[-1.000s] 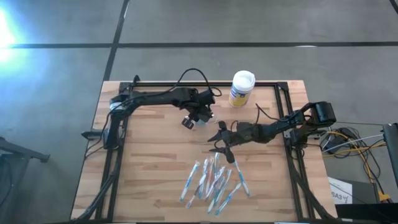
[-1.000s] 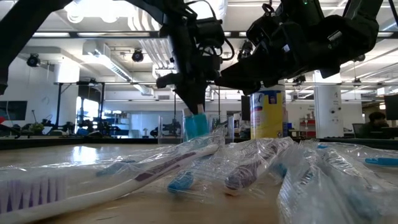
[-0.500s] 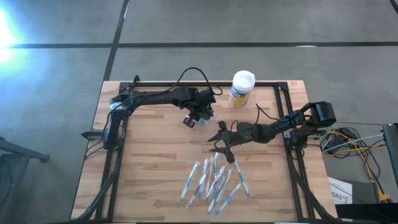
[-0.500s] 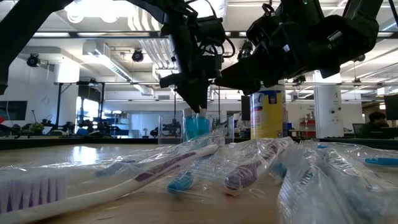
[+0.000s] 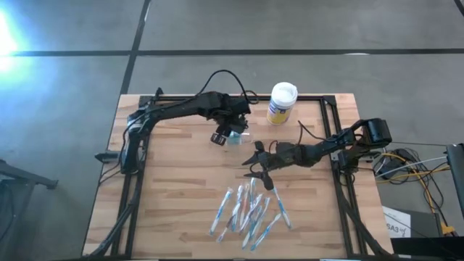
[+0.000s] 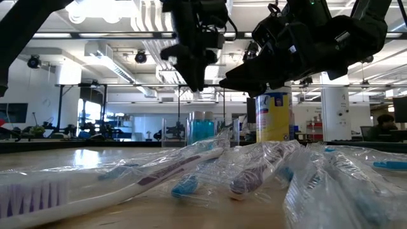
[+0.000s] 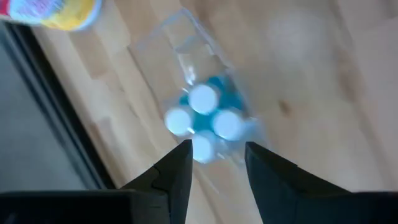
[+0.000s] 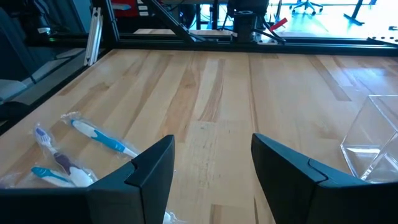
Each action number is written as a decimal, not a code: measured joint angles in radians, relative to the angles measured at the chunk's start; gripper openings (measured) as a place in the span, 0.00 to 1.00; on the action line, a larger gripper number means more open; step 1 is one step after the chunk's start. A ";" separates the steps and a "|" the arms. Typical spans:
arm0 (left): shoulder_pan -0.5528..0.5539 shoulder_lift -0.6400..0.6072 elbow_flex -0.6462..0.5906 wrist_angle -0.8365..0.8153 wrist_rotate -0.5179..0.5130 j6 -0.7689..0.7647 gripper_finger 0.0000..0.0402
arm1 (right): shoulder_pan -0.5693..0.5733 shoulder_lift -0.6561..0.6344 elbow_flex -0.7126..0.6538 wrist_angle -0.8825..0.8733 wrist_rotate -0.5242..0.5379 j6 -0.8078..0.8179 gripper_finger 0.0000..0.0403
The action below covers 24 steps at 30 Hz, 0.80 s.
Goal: Pick & Place toothbrushing station
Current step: Put the blue toothbrush into the transparent organizer
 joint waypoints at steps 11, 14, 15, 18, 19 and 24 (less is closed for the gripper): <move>-0.023 -0.299 -0.189 0.124 0.339 -0.374 0.21 | 0.000 0.000 0.000 0.000 0.008 0.016 0.52; -0.060 -0.419 -0.358 0.230 0.354 -0.505 0.13 | 0.000 0.000 0.000 -0.001 0.008 0.023 0.52; -0.077 -0.461 -0.422 0.272 0.357 -0.555 0.10 | 0.000 0.000 0.000 -0.002 0.008 0.025 0.52; -0.132 -0.582 -0.616 0.394 0.356 -0.678 0.03 | 0.000 0.000 0.000 -0.002 0.008 0.027 0.52; -0.153 -0.620 -0.679 0.428 0.356 -0.712 0.02 | 0.000 0.000 0.000 -0.002 0.008 0.027 0.52; -0.258 -0.767 -0.935 0.672 0.325 -0.928 0.03 | -0.001 0.000 0.000 0.002 0.011 0.026 0.52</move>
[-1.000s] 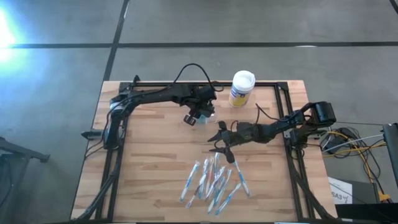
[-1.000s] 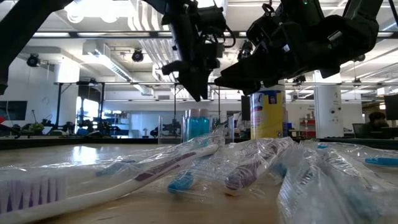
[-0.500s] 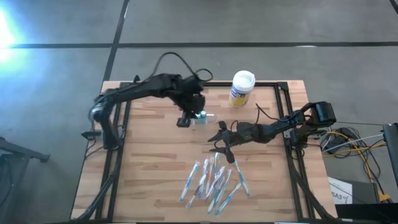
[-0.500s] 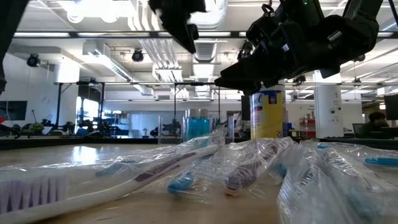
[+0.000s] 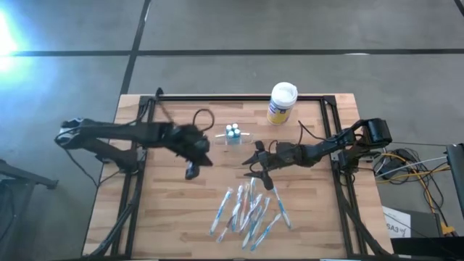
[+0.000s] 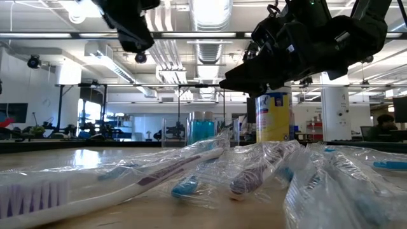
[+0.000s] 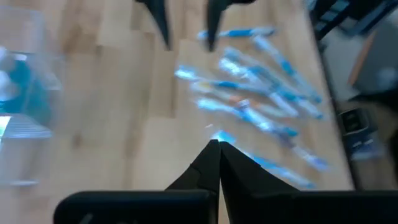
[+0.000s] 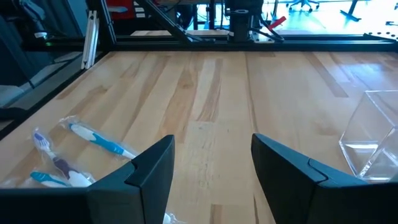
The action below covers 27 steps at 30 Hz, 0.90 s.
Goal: Pick & Place toothbrushing station
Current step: Put the blue toothbrush into the transparent organizer
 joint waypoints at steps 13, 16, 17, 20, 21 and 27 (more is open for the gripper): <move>-0.224 -0.080 -0.384 0.558 -0.080 -0.132 0.02 | -0.002 -0.005 0.000 0.055 0.075 -0.037 0.52; -0.232 -0.081 -0.410 0.627 -0.130 -0.133 0.01 | -0.002 -0.040 -0.006 0.058 0.024 -0.056 0.50; -0.232 -0.081 -0.416 0.640 -0.145 -0.138 0.01 | -0.002 -0.057 -0.011 0.059 0.002 -0.056 0.49; -0.229 -0.081 -0.418 0.646 -0.200 -0.144 0.02 | -0.005 -0.124 -0.047 0.058 -0.082 -0.066 0.42; -0.224 -0.081 -0.417 0.646 -0.215 -0.144 0.02 | -0.005 -0.149 -0.059 0.060 -0.092 -0.067 0.39; -0.206 -0.056 -0.405 0.642 -0.198 -0.150 0.01 | -0.005 -0.318 -0.171 0.109 -0.072 -0.063 0.18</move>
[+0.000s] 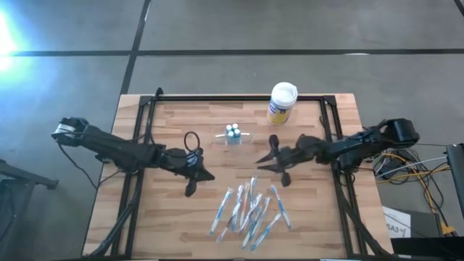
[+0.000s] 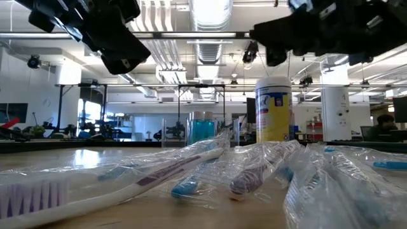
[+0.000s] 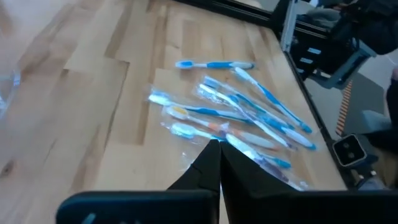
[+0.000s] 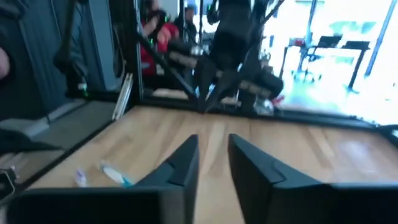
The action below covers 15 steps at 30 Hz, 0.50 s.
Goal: Pick & Place toothbrushing station
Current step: Put the blue toothbrush into the transparent organizer
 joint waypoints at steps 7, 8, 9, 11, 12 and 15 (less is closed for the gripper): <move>0.007 0.052 0.042 0.006 -0.021 0.164 0.04 | 0.000 -0.139 -0.168 0.179 0.013 0.031 0.03; 0.007 0.057 0.047 0.006 -0.018 0.192 0.04 | 0.000 -0.151 -0.190 0.203 0.022 0.039 0.03; 0.007 0.058 0.052 0.006 -0.018 0.209 0.04 | 0.000 -0.160 -0.204 0.227 0.025 0.050 0.03; 0.006 0.059 0.060 0.013 -0.018 0.213 0.04 | 0.000 -0.181 -0.239 0.245 0.035 0.056 0.02; 0.007 0.059 0.063 0.018 -0.018 0.203 0.03 | 0.000 -0.186 -0.250 0.255 0.044 0.047 0.02; 0.006 0.053 0.068 0.034 -0.018 0.149 0.02 | 0.000 -0.223 -0.300 0.287 0.072 0.017 0.02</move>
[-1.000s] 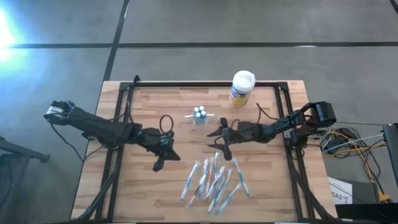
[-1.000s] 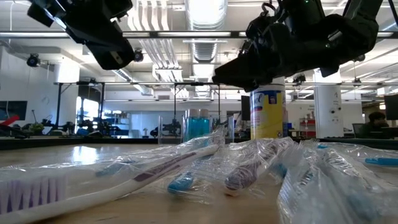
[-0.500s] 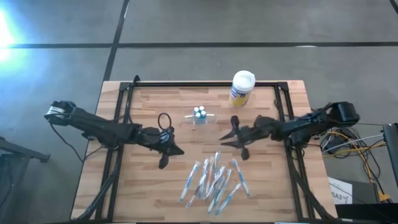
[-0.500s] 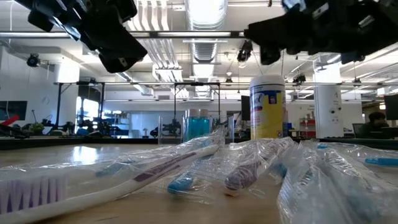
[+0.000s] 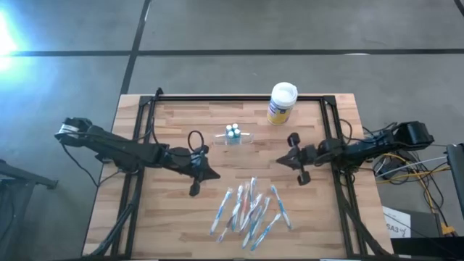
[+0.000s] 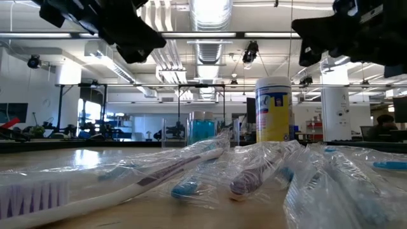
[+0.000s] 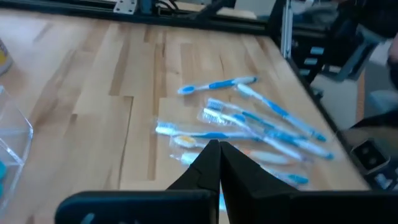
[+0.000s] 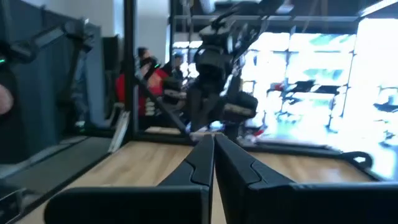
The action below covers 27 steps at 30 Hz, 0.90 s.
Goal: Pick & Place toothbrushing station
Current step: Put the blue toothbrush into the transparent organizer
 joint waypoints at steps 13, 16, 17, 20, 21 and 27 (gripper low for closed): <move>0.001 -0.013 0.015 -0.008 -0.082 -0.093 0.04 | -0.002 -0.336 -0.065 -0.323 0.046 0.017 0.02; -0.023 -0.013 0.121 -0.127 -0.146 -0.121 0.01 | -0.002 -0.407 -0.065 -0.416 0.045 0.018 0.02; -0.042 -0.005 0.180 -0.201 -0.189 -0.149 0.01 | -0.002 -0.429 -0.065 -0.439 0.045 0.018 0.02; -0.118 0.057 0.401 -0.503 -0.356 -0.237 0.01 | -0.002 -0.484 -0.065 -0.489 0.042 0.017 0.02; -0.146 0.087 0.479 -0.619 -0.409 -0.287 0.01 | -0.002 -0.498 -0.065 -0.500 0.042 0.017 0.02; -0.261 0.325 0.895 -1.170 -0.503 -0.647 0.01 | -0.002 -0.544 -0.065 -0.519 0.028 0.015 0.02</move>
